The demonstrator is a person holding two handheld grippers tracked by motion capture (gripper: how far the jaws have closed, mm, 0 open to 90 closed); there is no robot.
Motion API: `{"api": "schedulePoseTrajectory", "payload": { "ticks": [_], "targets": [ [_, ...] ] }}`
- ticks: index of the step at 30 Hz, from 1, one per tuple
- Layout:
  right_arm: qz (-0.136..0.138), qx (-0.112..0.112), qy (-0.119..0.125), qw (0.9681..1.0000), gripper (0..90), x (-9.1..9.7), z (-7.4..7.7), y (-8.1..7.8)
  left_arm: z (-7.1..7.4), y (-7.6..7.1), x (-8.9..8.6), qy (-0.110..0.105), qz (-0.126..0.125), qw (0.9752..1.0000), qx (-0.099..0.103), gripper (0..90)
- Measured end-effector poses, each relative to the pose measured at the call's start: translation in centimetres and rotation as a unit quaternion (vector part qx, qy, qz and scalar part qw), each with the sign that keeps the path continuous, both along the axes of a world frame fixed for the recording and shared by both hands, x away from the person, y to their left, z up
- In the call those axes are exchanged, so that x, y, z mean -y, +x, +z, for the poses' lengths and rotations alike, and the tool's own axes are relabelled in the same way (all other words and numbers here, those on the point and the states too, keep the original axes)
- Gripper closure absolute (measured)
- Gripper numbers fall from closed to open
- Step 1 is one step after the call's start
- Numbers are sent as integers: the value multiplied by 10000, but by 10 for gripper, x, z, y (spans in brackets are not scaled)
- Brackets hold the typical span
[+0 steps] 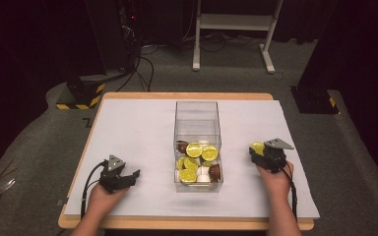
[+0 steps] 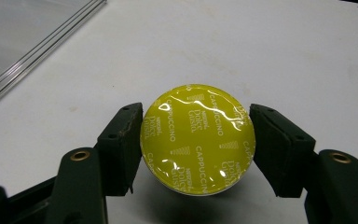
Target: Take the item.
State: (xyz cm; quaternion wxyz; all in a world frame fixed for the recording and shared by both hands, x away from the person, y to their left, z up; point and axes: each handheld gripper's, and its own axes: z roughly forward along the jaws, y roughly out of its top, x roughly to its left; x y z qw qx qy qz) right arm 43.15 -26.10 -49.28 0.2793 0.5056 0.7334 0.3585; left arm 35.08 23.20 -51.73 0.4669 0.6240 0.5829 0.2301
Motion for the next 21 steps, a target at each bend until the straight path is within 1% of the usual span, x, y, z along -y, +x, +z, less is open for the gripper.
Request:
{"api": "schedulePoseTrajectory", "payload": {
  "ticks": [3,10,17,21],
  "targets": [
    [8,10,-12,10000,367,0,0,0,0,0,0,3,-2,10000,-1,315],
    [26,-66,28,10000,257,-1,-2,1,0,0,0,-4,0,10000,-2,315],
    [3,111,142,9998,236,0,3,-2,0,0,0,-2,-2,10000,-2,315],
    [5,197,158,9997,226,1,6,-4,0,0,0,-1,-1,10000,-2,315]
  ]
}}
